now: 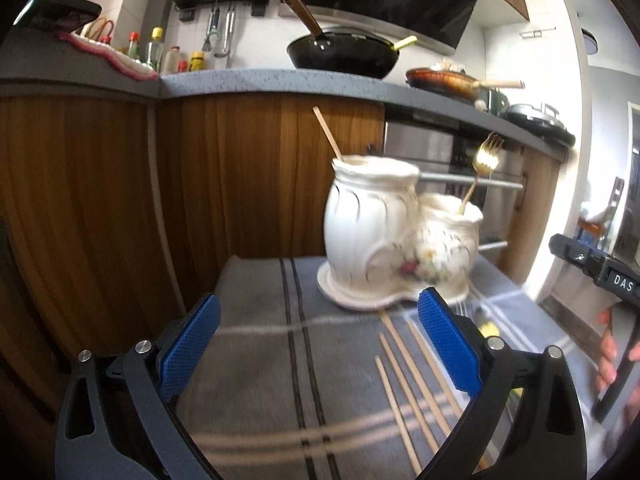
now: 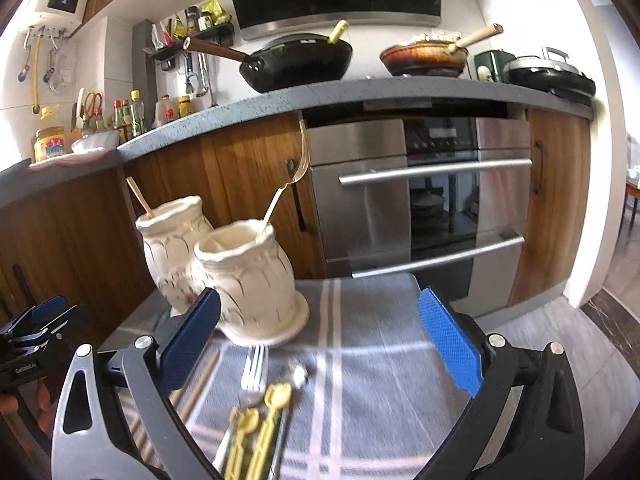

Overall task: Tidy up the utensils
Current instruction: 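Grasp another chopstick with the left tool while the right tool grasps the flower-handled spoon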

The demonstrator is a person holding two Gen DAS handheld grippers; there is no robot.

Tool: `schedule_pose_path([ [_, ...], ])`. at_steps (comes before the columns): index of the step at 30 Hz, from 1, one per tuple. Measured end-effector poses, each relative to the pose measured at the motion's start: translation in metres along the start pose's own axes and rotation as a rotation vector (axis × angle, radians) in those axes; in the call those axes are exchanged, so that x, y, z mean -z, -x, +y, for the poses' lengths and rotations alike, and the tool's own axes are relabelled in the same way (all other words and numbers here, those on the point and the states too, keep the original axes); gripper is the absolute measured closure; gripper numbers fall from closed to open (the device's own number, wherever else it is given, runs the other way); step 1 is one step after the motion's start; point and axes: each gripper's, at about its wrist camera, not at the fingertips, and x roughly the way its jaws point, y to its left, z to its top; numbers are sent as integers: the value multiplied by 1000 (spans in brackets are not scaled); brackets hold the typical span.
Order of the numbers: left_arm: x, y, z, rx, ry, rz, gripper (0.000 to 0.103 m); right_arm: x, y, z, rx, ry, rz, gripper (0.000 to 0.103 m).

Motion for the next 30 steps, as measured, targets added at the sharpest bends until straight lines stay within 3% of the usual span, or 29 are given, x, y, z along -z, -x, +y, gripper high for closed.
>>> schedule_pose_path([
  [13,25,0,-21,-3,-86,113,5,31,1,-8,45,33,123,5],
  [22,41,-19,-30,-24,-125,290,5,47,0,2,38,110,196,5],
  [28,46,-21,-31,-17,-130,326,7,52,0,8,34,148,222,5],
  [30,47,-22,-32,-18,-135,332,8,54,-1,11,29,166,230,10],
])
